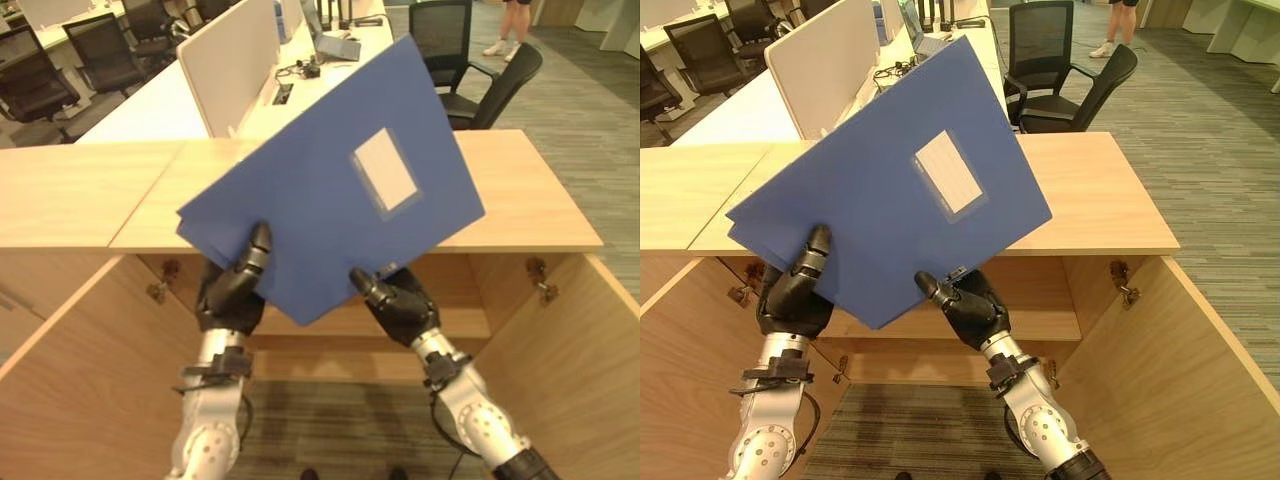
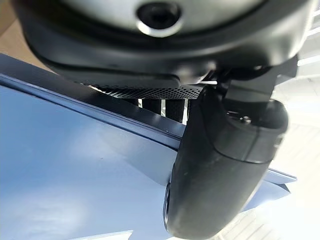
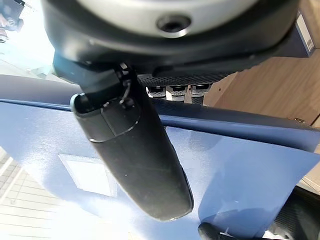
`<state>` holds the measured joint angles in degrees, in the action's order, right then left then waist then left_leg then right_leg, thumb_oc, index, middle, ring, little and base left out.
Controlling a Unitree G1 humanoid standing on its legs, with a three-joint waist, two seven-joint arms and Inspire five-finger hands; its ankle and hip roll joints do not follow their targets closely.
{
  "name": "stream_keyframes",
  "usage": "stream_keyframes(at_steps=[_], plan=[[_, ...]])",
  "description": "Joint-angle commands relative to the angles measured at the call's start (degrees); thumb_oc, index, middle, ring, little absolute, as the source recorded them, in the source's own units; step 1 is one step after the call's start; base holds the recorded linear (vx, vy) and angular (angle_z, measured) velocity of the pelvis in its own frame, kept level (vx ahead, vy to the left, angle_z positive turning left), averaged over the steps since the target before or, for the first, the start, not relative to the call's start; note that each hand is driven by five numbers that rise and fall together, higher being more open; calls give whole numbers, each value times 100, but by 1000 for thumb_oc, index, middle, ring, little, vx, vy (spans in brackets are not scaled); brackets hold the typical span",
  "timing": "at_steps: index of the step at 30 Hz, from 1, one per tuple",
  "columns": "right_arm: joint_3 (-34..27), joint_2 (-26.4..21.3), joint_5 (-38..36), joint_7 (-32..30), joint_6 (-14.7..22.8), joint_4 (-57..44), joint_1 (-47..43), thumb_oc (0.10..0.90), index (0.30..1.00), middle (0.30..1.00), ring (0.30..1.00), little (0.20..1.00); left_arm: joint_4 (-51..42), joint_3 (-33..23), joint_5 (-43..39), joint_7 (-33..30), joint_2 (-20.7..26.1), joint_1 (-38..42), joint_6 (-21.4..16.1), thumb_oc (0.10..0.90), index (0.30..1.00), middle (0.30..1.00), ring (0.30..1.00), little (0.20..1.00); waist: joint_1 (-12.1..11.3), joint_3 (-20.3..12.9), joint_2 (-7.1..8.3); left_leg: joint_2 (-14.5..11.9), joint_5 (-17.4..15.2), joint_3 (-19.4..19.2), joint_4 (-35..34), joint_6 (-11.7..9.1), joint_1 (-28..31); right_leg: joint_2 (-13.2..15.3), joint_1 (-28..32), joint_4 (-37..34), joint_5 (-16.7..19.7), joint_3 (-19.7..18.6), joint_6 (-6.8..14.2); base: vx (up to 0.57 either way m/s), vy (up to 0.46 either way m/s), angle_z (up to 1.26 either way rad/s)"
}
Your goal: Put the empty folder in the office cabinet
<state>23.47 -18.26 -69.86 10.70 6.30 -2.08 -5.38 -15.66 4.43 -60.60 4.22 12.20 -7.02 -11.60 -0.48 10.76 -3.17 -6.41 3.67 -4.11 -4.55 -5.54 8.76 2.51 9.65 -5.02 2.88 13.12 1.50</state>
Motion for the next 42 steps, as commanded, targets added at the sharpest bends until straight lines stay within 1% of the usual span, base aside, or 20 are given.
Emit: stream_keyframes(at_steps=[1, 5, 7, 8, 9, 10, 12, 13, 14, 16, 21, 22, 23, 24, 39, 40, 41, 42], plan=[[-208, 702, -71, 333, 692, -601, -1192, 800, 900, 900, 900, 900, -100, 309, 52, 393, 246, 381, 19, 400, 300, 300, 300, 300, 12, -289, 214, -539, -639, 98, 575, -478, 139, 448, 177, 180, -620, 142, 489, 0, 0, 0], [-280, 695, -88, 315, 714, -569, -1209, 800, 900, 900, 900, 900, -36, 406, -21, 508, 293, 294, 143, 400, 300, 300, 300, 300, -1, -285, 218, -534, -645, 106, 581, -471, 130, 447, 184, 177, -619, 142, 492, 0, 0, 0], [-278, 672, -88, 303, 694, -522, -1200, 800, 900, 900, 900, 900, -30, 458, -19, 608, 362, 267, 227, 400, 300, 300, 300, 300, -1, -279, 220, -531, -648, 111, 584, -465, 129, 448, 178, 180, -615, 137, 494, 0, 0, 0], [-293, 639, -59, 313, 661, -507, -1196, 800, 900, 900, 900, 900, -26, 495, -12, 737, 449, 230, 340, 400, 300, 300, 300, 300, 1, -282, 218, -529, -648, 115, 586, -462, 128, 447, 174, 179, -612, 131, 496, 0, 0, 0], [-293, 640, -59, 313, 661, -507, -1195, 800, 900, 900, 900, 900, -26, 495, -12, 739, 450, 229, 340, 400, 300, 300, 300, 300, 0, -282, 219, -529, -648, 114, 585, -462, 128, 447, 174, 178, -612, 131, 496, 0, 0, 0], [-300, 631, -45, 331, 627, -504, -1188, 800, 900, 900, 900, 900, 7, 518, -27, 871, 540, 216, 440, 400, 300, 300, 300, 300, 1, -287, 215, -528, -648, 111, 582, -462, 129, 447, 170, 181, -610, 130, 500, 0, 0, 0], [-303, 620, -38, 341, 619, -496, -1182, 800, 900, 900, 900, 900, 45, 540, -40, 945, 579, 206, 494, 400, 300, 300, 300, 300, 4, -288, 216, -528, -648, 106, 583, -462, 130, 448, 169, 183, -609, 133, 500, 0, 0, 0], [-284, 583, -1, 387, 567, -472, -1190, 800, 900, 900, 900, 900, 124, 594, -91, 1153, 716, 232, 665, 400, 300, 300, 300, 300, 14, -288, 209, -527, -644, 105, 585, -466, 129, 450, 168, 186, -605, 134, 505, 0, 0, 0], [-286, 584, -1, 388, 567, -472, -1191, 800, 900, 900, 900, 900, 129, 593, -92, 1158, 717, 234, 665, 400, 300, 300, 300, 300, 13, -288, 210, -527, -644, 104, 585, -466, 129, 450, 168, 186, -605, 134, 505, 0, 0, 0], [-230, 571, 5, 465, 480, -427, -1207, 800, 900, 900, 900, 900, 225, 611, -140, 1402, 888, 199, 820, 400, 300, 300, 300, 300, 22, -303, 203, -528, -643, 94, 584, -464, 135, 453, 159, 188, -596, 116, 512, 0, 0, 0], [-161, 547, 48, 520, 428, -420, -1223, 800, 900, 900, 900, 900, 244, 618, -75, 1555, 1097, 169, 886, 400, 300, 300, 300, 300, 33, -299, 201, -525, -634, 88, 598, -462, 126, 456, 152, 192, -590, 99, 516, 0, 0, 0], [-142, 552, 56, 510, 439, -417, -1234, 665, 698, 698, 698, 698, 239, 632, -56, 1575, 1108, 164, 887, 400, 300, 300, 300, 300, 35, -300, 206, -522, -632, 89, 601, -461, 123, 453, 145, 196, -589, 95, 516, 0, 0, 0], [-142, 552, 56, 510, 440, -416, -1234, 577, 566, 566, 566, 566, 239, 632, -56, 1575, 1109, 164, 887, 400, 300, 300, 300, 300, 35, -300, 206, -522, -632, 89, 601, -461, 123, 453, 144, 196, -589, 95, 516, 0, 0, 0], [-152, 562, 45, 510, 448, -416, -1239, 400, 300, 300, 300, 300, 246, 628, -57, 1577, 1109, 180, 873, 400, 300, 300, 300, 300, 38, -294, 205, -522, -632, 90, 601, -461, 120, 456, 142, 198, -589, 92, 516, 0, 0, 0], [-64, 563, 72, 537, 372, -399, -1122, 400, 300, 300, 300, 300, 198, 457, 115, 1414, 1001, 302, 638, 400, 300, 300, 300, 300, 48, -295, 238, -521, -630, 84, 594, -468, 108, 442, 143, 184, -592, 85, 513, 0, 0, 0], [-59, 547, 95, 534, 360, -399, -1110, 400, 300, 300, 300, 300, 210, 434, 135, 1383, 991, 303, 608, 546, 519, 519, 519, 519, 45, -291, 238, -521, -627, 86, 592, -469, 104, 441, 141, 186, -593, 86, 512, 0, 0, 0], [-58, 509, 132, 539, 329, -403, -1078, 400, 300, 300, 300, 300, 237, 396, 163, 1358, 982, 304, 574, 800, 900, 900, 900, 900, 44, -290, 238, -520, -623, 90, 590, -471, 102, 439, 143, 183, -593, 95, 513, 0, 0, 0], [-71, 464, 167, 546, 310, -406, -1045, 400, 300, 300, 300, 300, 254, 362, 188, 1345, 980, 298, 561, 800, 900, 900, 900, 900, 44, -289, 239, -522, -620, 94, 589, -471, 97, 441, 142, 183, -594, 101, 514, 0, 0, 0]])
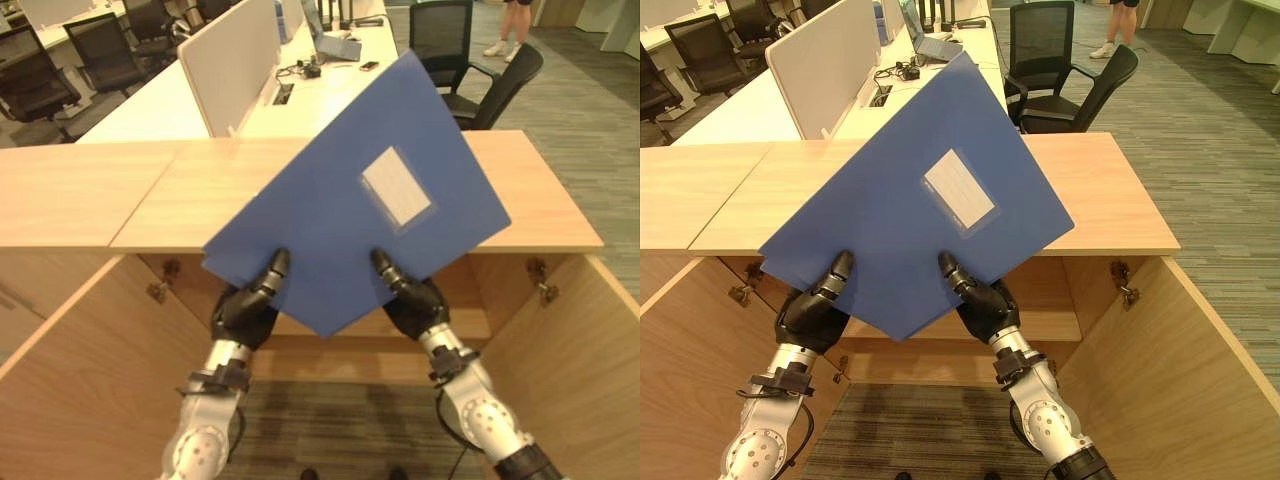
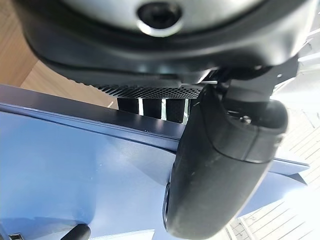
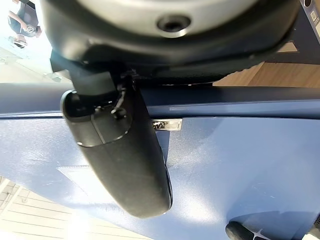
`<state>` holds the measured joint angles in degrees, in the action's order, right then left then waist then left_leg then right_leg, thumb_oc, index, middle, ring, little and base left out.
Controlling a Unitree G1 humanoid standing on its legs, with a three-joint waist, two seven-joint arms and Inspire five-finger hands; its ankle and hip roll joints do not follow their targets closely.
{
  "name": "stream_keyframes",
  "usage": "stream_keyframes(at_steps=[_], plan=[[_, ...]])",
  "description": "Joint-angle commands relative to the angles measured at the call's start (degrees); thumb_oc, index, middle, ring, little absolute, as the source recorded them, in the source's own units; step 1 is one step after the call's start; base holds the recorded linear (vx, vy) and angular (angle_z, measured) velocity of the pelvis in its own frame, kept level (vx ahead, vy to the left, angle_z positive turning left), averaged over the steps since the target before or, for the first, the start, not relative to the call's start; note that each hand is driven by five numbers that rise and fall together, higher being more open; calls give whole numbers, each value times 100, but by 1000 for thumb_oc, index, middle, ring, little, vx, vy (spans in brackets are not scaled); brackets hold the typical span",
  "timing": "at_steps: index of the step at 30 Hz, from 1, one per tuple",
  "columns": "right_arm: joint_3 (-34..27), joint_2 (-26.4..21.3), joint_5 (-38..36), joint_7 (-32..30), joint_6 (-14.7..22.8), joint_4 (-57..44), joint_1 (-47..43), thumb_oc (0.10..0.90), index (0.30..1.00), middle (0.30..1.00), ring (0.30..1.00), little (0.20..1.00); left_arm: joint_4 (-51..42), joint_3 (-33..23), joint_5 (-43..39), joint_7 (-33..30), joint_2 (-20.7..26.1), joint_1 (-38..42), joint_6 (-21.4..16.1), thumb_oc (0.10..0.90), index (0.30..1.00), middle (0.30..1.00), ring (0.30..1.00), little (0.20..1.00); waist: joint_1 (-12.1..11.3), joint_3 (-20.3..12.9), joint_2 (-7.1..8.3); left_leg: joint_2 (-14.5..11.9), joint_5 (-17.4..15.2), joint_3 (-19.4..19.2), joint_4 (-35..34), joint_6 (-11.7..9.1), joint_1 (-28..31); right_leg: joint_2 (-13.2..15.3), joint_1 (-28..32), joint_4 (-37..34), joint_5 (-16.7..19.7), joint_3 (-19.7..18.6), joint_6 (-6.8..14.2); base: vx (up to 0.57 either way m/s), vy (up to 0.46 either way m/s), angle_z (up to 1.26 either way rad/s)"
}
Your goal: Put the empty folder in the office cabinet
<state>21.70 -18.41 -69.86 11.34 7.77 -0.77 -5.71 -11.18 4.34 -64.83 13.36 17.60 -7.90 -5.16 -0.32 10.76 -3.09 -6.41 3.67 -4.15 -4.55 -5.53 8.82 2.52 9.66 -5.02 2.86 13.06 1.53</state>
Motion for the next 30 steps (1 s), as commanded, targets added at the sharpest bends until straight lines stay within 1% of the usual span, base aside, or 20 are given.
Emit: stream_keyframes(at_steps=[1, 5, 6, 7, 9, 10, 13, 16, 17, 18, 19, 20, 21, 22, 23, 24, 26, 27, 28, 30], plan=[[57, 416, 212, 489, 118, -523, -932, 400, 300, 300, 300, 300, -158, 282, 691, 433, 447, 357, -109, 800, 900, 900, 900, 900, 22, -290, 235, -523, -622, 99, 584, -473, 94, 440, 143, 178, -590, 115, 513, 0, 0, 0], [-106, 133, 529, 600, -47, -620, -676, 400, 300, 300, 300, 300, 64, -70, 917, 431, 414, 217, -231, 800, 900, 900, 900, 900, 3, -291, 243, -518, -611, 94, 560, -477, 90, 439, 141, 173, -589, 134, 525, 0, 0, 0], [-263, 38, 590, 687, -97, -680, -503, 400, 300, 300, 300, 300, 207, -376, 1185, 349, 402, 87, -383, 800, 900, 900, 900, 900, -21, -289, 248, -518, -604, 99, 555, -481, 86, 444, 143, 166, -585, 149, 531, 0, 0, 0], [-262, 37, 591, 687, -98, -683, -498, 400, 300, 300, 300, 300, 204, -376, 1187, 348, 400, 82, -383, 800, 900, 900, 900, 900, -19, -292, 247, -518, -604, 100, 554, -481, 86, 443, 144, 165, -585, 150, 531, 0, 0, 0], [-486, -129, 824, 754, -158, -798, -285, 400, 300, 300, 300, 300, 574, -742, 1369, 200, 267, -76, -509, 800, 900, 900, 900, 900, -50, -289, 251, -518, -593, 109, 539, -487, 76, 448, 136, 152, -581, 172, 540, 0, 0, 0], [-485, -131, 826, 752, -160, -804, -279, 400, 300, 300, 300, 300, 575, -741, 1371, 200, 264, -77, -511, 800, 900, 900, 900, 900, -48, -291, 249, -518, -594, 110, 539, -488, 76, 447, 137, 152, -582, 173, 540, 11, -1, 4], [-743, -452, 1291, 844, -228, -996, -99, 400, 300, 300, 300, 300, 1101, -1098, 1743, 40, 220, -284, -646, 800, 900, 900, 900, 900, -86, -275, 247, -522, -580, 124, 519, -495, 53, 448, 122, 140, -572, 205, 559, 1, -1, 1], [-914, -735, 1590, 991, -315, -1153, -31, 400, 300, 300, 300, 300, 1605, -1291, 1961, 20, 230, -437, -673, 800, 900, 900, 900, 900, -118, -274, 247, -523, -560, 129, 507, -499, 21, 453, 98, 130, -563, 218, 575, 0, 0, 0], [-1051, -990, 1899, 1102, -410, -1286, -17, 400, 300, 300, 300, 300, 2006, -1437, 1998, 75, 218, -525, -634, 800, 900, 900, 900, 900, -129, -270, 242, -519, -545, 138, 491, -501, 4, 457, 90, 123, -558, 228, 583, -2, -5, 4], [-1092, -1081, 1962, 1167, -433, -1344, -12, 400, 300, 300, 300, 300, 2206, -1475, 2030, 104, 230, -563, -624, 800, 900, 900, 900, 900, -134, -268, 239, -520, -539, 140, 486, -501, -4, 457, 86, 119, -555, 238, 585, -7, -6, 7], [-1119, -1173, 2031, 1233, -453, -1392, -4, 400, 300, 300, 300, 300, 2443, -1494, 2091, 113, 246, -584, -615, 800, 900, 900, 900, 900, -137, -267, 235, -520, -531, 141, 482, -501, -12, 460, 79, 119, -552, 245, 590, -3, -4, 11], [-1122, -1175, 2032, 1234, -454, -1394, -2, 400, 300, 300, 300, 300, 2457, -1491, 2090, 119, 246, -576, -622, 800, 900, 900, 900, 900, -138, -268, 232, -521, -531, 142, 481, -502, -13, 460, 78, 119, -552, 246, 590, -10, -3, 12], [-1168, -1293, 2193, 1294, -477, -1407, 12, 400, 300, 300, 300, 300, 2912, -1460, 2287, 177, 312, -665, -552, 800, 900, 900, 900, 900, -134, -253, 224, -516, -512, 139, 471, -496, -30, 465, 58, 122, -545, 247, 603, -12, -1, 11], [-1182, -1360, 2266, 1338, -513, -1401, 45, 400, 300, 300, 300, 300, 3177, -1426, 2474, 220, 352, -729, -506, 800, 900, 900, 900, 900, -140, -244, 215, -515, -501, 137, 462, -492, -42, 466, 46, 123, -539, 253, 611, -11, -1, 5], [-1185, -1361, 2267, 1340, -513, -1402, 49, 400, 300, 300, 300, 300, 3191, -1422, 2476, 225, 352, -723, -514, 800, 900, 900, 900, 900, -142, -247, 213, -515, -501, 138, 460, -492, -42, 465, 45, 122, -540, 253, 611, 0, 0, 0], [-1192, -1425, 2361, 1388, -540, -1367, 71, 400, 300, 300, 300, 300, 3500, -1358, 2667, 311, 396, -762, -460, 800, 900, 900, 900, 900, -141, -242, 203, -518, -492, 136, 456, -493, -54, 469, 37, 124, -536, 261, 619, 0, 0, 0], [-1187, -1490, 2527, 1459, -581, -1279, 126, 400, 300, 300, 300, 300, 4180, -1165, 3219, 454, 499, -835, -347, 800, 900, 900, 900, 900, -127, -235, 179, -515, -474, 126, 439, -488, -66, 481, 4, 136, -526, 277, 632, 0, 0, 0], [-1156, -1465, 2618, 1445, -587, -1145, 153, 400, 300, 300, 300, 300, 4667, -1017, 3584, 515, 521, -813, -315, 800, 900, 900, 900, 900, -125, -236, 165, -516, -470, 126, 430, -484, -74, 481, -16, 142, -523, 275, 636, 0, 0, 0], [-1045, -1396, 2819, 1364, -493, -873, 128, 400, 300, 300, 300, 300, 5426, -754, 4218, 490, 510, -720, -302, 800, 900, 900, 900, 900, -119, -232, 153, -511, -461, 118, 424, -477, -86, 492, -41, 142, -510, 261, 639, 0, 0, 0], [-965, -1403, 3231, 1311, -422, -797, 93, 400, 300, 300, 300, 300, 6092, -612, 4741, 409, 432, -600, -291, 800, 900, 900, 900, 900, -107, -235, 145, -508, -460, 122, 413, -469, -91, 487, -62, 144, -518, 260, 637, 0, 0, 0]])
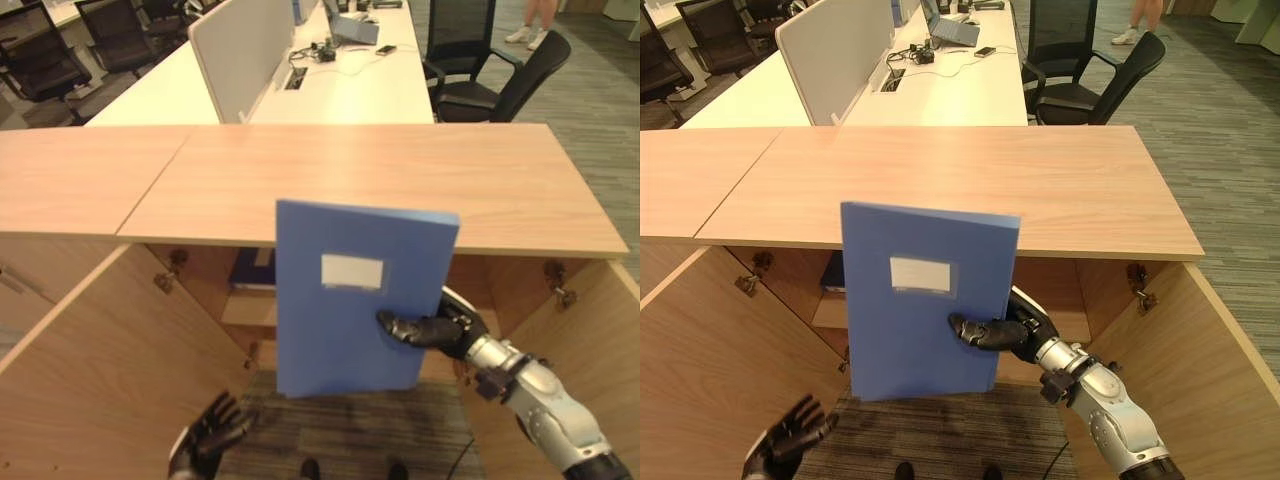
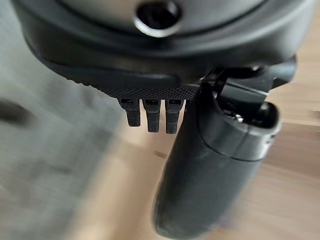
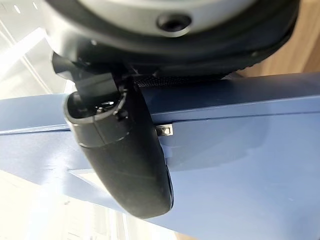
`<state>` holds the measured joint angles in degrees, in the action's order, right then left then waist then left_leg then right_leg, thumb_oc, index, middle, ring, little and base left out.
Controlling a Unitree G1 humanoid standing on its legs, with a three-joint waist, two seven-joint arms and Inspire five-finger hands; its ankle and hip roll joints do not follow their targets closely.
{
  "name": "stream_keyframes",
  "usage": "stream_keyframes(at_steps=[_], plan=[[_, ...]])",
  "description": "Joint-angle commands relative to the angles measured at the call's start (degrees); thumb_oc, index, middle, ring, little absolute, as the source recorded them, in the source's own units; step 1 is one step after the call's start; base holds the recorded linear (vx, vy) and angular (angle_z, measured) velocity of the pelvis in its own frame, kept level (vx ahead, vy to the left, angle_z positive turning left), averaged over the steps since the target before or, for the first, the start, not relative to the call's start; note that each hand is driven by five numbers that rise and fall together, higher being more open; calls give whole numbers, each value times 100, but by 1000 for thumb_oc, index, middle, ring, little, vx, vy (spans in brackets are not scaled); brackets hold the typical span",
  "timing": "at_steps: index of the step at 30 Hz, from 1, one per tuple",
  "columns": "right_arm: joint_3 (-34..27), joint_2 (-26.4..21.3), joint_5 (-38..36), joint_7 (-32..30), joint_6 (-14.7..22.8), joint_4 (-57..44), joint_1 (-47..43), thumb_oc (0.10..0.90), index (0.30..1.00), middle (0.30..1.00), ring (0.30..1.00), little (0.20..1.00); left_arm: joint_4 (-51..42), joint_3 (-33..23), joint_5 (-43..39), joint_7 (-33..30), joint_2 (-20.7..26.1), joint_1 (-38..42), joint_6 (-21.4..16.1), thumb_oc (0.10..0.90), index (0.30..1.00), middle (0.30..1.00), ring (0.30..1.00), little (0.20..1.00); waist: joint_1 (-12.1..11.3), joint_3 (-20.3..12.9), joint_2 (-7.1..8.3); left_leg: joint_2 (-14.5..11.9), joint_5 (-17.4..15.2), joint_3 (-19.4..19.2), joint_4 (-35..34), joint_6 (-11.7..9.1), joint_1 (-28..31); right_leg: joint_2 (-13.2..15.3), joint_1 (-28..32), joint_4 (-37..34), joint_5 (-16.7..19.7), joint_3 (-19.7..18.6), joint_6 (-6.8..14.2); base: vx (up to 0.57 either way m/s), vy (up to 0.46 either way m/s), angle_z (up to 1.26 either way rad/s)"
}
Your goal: Put the empty folder in the office cabinet
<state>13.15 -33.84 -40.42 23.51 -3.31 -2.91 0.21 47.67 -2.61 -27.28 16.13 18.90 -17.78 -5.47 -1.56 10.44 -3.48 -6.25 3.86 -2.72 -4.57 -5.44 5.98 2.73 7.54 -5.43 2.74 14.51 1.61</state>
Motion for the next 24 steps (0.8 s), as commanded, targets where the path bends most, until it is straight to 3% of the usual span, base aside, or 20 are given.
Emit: stream_keyframes(at_steps=[1, 2, 8, 13, 16, 17, 18, 20, 21, 22, 24], plan=[[-109, 139, 293, 93, 687, -581, -502, 400, 300, 300, 300, 300, 227, 85, 994, 128, 297, 403, -274, 800, 900, 900, 900, 900, 16, -201, 182, -525, -479, -20, 414, -478, 193, 464, 150, 186, -507, 116, 630, 0, 0, 0], [-1, 98, 729, -4, 822, -555, -523, 400, 300, 300, 300, 300, 682, 304, 1587, -27, 196, 531, -323, 800, 900, 900, 900, 900, 27, -196, 188, -522, -477, -16, 414, -475, 179, 459, 134, 195, -514, 124, 629, 0, 0, 0], [334, 2, 1608, -296, 1026, -93, -610, 400, 300, 300, 300, 300, 1489, 637, 2358, -279, -33, 729, -288, 800, 900, 900, 900, 900, 10, -199, 201, -521, -475, -1, 392, -466, 155, 455, 117, 197, -532, 147, 628, -1, 1, 1], [666, 297, 1600, -556, 952, 870, -544, 400, 300, 300, 300, 300, 1784, 784, 2518, -444, -99, 859, -227, 800, 900, 900, 900, 900, -50, -196, 217, -509, -469, 62, 373, -457, 139, 464, 129, 211, -555, 203, 622, 8, -2, 3], [674, 694, 1146, -713, 901, 1604, -475, 400, 300, 300, 300, 300, 1789, 871, 2471, -461, -109, 867, -200, 800, 900, 900, 900, 900, -86, -198, 221, -509, -470, 104, 364, -453, 131, 470, 137, 214, -560, 233, 622, 17, -4, 8], [583, 1058, 567, -912, 898, 2096, -488, 400, 300, 300, 300, 300, 1788, 921, 2344, -488, -107, 888, -176, 800, 900, 900, 900, 900, -104, -194, 215, -495, -463, 126, 363, -449, 121, 465, 137, 215, -559, 256, 617, 22, -4, 11], [585, 1065, 561, -909, 907, 2112, -500, 400, 300, 300, 300, 300, 1788, 920, 2342, -487, -101, 890, -175, 800, 900, 900, 900, 900, -106, -191, 221, -494, -465, 126, 364, -450, 121, 466, 137, 215, -561, 256, 618, 26, -5, 7], [425, 1417, -158, -1085, 955, 2665, -612, 400, 300, 300, 300, 300, 1780, 993, 2278, -514, -75, 894, -173, 800, 900, 900, 900, 900, -143, -183, 220, -487, -461, 139, 358, -449, 110, 465, 130, 210, -558, 271, 617, 20, -10, 6], [196, 1751, -1037, -1154, 945, 3068, -697, 400, 300, 300, 300, 300, 1735, 1057, 2203, -544, -45, 866, -182, 800, 900, 900, 900, 900, -181, -180, 212, -488, -460, 150, 347, -447, 100, 467, 121, 210, -567, 271, 621, 18, -12, 4], [194, 1752, -1046, -1146, 950, 3081, -705, 400, 300, 300, 300, 300, 1733, 1060, 2201, -543, -40, 868, -182, 800, 900, 900, 900, 900, -186, -178, 215, -489, -461, 148, 347, -447, 102, 467, 121, 211, -569, 269, 621, 0, 0, 0], [-85, 2080, -1887, -1277, 1033, 3509, -873, 400, 300, 300, 300, 300, 1698, 1145, 2171, -583, 7, 855, -200, 800, 900, 900, 900, 900, -242, -159, 199, -486, -460, 179, 348, -455, 72, 470, 108, 222, -584, 281, 630, 0, 0, 0]])
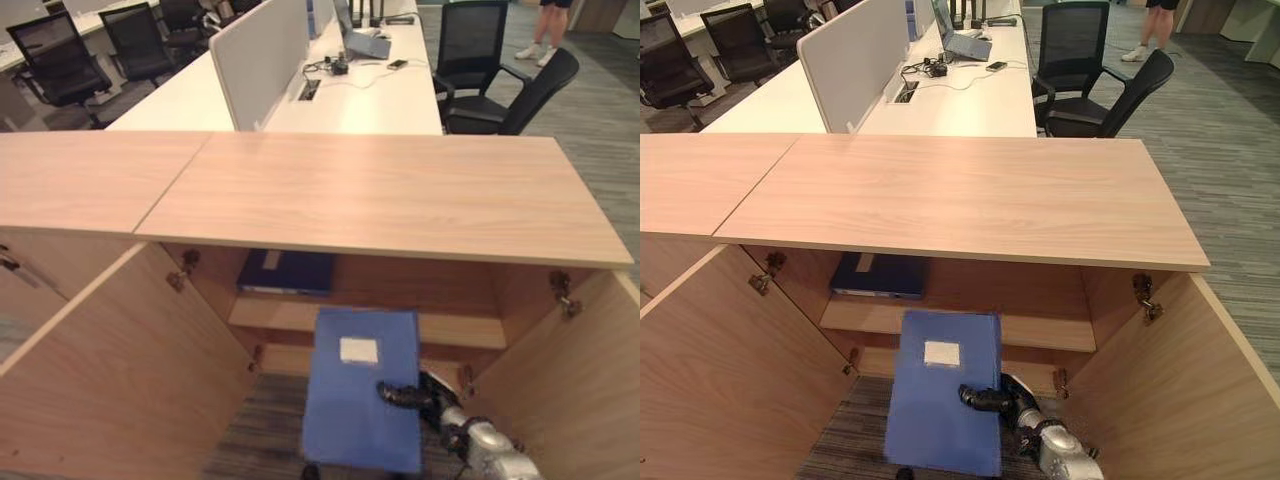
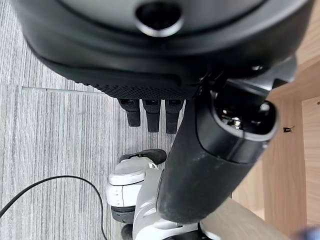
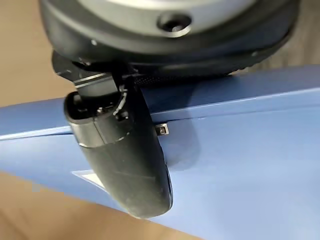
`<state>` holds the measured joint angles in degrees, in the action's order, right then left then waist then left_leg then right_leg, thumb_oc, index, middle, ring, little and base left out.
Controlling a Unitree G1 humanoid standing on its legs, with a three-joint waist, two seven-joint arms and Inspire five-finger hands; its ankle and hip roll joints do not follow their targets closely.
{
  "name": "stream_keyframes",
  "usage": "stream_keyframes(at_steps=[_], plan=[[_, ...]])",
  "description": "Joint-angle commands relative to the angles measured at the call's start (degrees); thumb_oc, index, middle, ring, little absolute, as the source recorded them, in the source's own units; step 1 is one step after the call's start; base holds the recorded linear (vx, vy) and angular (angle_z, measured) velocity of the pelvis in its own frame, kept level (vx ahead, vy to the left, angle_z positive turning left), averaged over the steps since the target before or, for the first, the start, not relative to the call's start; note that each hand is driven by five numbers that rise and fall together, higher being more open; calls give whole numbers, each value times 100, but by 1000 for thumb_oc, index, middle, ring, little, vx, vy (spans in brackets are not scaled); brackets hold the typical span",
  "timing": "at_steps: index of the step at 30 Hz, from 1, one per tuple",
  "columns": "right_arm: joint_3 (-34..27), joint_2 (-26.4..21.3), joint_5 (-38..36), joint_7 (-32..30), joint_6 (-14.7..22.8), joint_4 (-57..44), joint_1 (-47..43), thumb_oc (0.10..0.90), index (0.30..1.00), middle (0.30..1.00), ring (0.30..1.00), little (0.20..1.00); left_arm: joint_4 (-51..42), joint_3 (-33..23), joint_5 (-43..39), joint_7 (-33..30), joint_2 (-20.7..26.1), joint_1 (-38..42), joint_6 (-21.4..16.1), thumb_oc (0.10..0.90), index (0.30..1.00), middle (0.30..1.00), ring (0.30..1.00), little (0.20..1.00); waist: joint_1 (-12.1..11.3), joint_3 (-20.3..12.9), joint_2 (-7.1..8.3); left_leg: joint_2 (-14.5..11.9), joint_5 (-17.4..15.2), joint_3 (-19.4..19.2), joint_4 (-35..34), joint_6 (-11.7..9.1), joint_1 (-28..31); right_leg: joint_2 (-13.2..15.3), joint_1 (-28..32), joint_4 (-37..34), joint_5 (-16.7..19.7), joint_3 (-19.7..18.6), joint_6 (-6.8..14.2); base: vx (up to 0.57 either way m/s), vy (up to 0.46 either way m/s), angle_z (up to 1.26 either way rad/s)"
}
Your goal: Put the empty folder in the office cabinet
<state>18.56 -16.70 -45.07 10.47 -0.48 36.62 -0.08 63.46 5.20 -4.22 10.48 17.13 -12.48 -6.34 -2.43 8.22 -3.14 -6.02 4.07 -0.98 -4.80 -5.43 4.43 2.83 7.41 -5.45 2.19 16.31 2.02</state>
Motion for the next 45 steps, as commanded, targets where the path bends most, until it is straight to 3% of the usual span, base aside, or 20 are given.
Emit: stream_keyframes(at_steps=[1, 4, 12, 17, 22, 23, 27, 28, 33, 34, 35, 37, 45], plan=[[-630, 366, -1429, 32, 753, -436, -851, 400, 300, 300, 300, 300, 118, 366, -137, -18, 187, 329, -113, 800, 900, 900, 900, 900, -158, 65, 168, -509, -483, 5, 372, -457, 225, 461, 120, 224, -530, 101, 589, 0, 0, 0], [-1165, 580, -2197, -175, 979, -67, -1205, 400, 300, 300, 300, 300, -107, 584, -111, -54, 258, 273, -171, 800, 900, 900, 900, 900, -239, 119, 120, -481, -481, 43, 370, -458, 154, 468, 83, 221, -542, 149, 602, 7, -4, 1], [-2088, 586, -3029, -562, 1607, 513, -2242, 400, 300, 300, 300, 300, -476, 1017, -70, -94, 372, 201, -277, 800, 900, 900, 900, 900, -429, 217, -1, -430, -473, 155, 373, -450, -40, 485, -24, 186, -565, 215, 635, 9, -3, 8], [-2805, 117, -3509, -909, 2030, 1194, -3450, 400, 300, 300, 300, 300, -604, 1300, -210, -123, 497, 284, -330, 800, 900, 900, 900, 900, -624, 294, -120, -389, -467, 275, 418, -454, -238, 524, -123, 201, -589, 309, 663, -1, 0, 10], [-3129, -777, -3853, -1221, 2224, 2031, -4739, 400, 300, 300, 300, 300, -745, 1561, -529, -152, 620, 446, -404, 800, 900, 900, 900, 900, -819, 457, -253, -302, -468, 408, 570, -468, -554, 586, -318, 279, -604, 406, 692, -21, -5, 18], [-3131, -1182, -3953, -1344, 2280, 2302, -5188, 400, 300, 300, 300, 300, -795, 1667, -653, -170, 721, 510, -440, 800, 900, 900, 900, 900, -890, 557, -328, -253, -471, 454, 667, -482, -713, 634, -472, 366, -615, 440, 705, -53, 1, 17], [-2898, -1876, -4065, -1436, 2249, 2549, -5968, 400, 300, 300, 300, 300, -1000, 1793, -964, -114, 938, 640, -493, 800, 900, 900, 900, 900, -968, 825, -563, -218, -490, 501, 932, -464, -1183, 823, -1190, 1079, -759, 447, 692, -95, 28, 16], [-2743, -2199, -4130, -1496, 2211, 2796, -6377, 400, 300, 300, 300, 300, -1069, 1840, -1065, -123, 1053, 689, -528, 800, 900, 900, 900, 900, -1017, 928, -707, -181, -623, 502, 1317, -467, -1590, 1029, -1837, 1953, -1026, 374, 690, -118, 59, 1], [-2563, -2569, -4120, -1719, 2227, 3056, -6907, 400, 300, 300, 300, 300, -1014, 1871, -1069, -469, 1160, 1106, -588, 800, 900, 900, 900, 900, -1036, 957, -782, 21, -844, 542, 2303, -508, -2674, 1331, -2964, 3178, -1467, 169, 681, -21, 27, 17], [-2443, -2697, -4003, -1852, 2233, 3144, -7015, 400, 300, 300, 300, 300, -1009, 1787, -1186, -612, 1177, 1223, -589, 800, 900, 900, 900, 900, -997, 900, -793, 54, -1040, 614, 2478, -514, -2856, 1348, -3191, 3486, -1751, 63, 706, -22, 51, 32], [-2353, -2782, -3928, -1954, 2253, 3201, -7177, 400, 300, 300, 300, 300, -1043, 1758, -1275, -691, 1207, 1258, -614, 800, 900, 900, 900, 900, -991, 940, -836, 87, -977, 606, 2598, -500, -3069, 1422, -3447, 3709, -1681, 73, 680, 66, 25, 18], [-2146, -3024, -3889, -2123, 2303, 3226, -7660, 400, 300, 300, 300, 300, -1243, 1760, -1506, -836, 1265, 1360, -707, 800, 900, 900, 900, 900, -966, 910, -841, 173, -1248, 633, 3106, -524, -3683, 1612, -4101, 4375, -2005, -123, 732, -12, 18, 23], [-1634, -3391, -3662, -2383, 2273, 3334, -8149, 400, 300, 300, 300, 300, -1606, 1752, -1813, -889, 1260, 1259, -753, 800, 900, 900, 900, 900, -949, 837, -923, 233, -1321, 636, 3444, -491, -4684, 1762, -5246, 5071, -2284, -400, 716, -10, -1, 3]])
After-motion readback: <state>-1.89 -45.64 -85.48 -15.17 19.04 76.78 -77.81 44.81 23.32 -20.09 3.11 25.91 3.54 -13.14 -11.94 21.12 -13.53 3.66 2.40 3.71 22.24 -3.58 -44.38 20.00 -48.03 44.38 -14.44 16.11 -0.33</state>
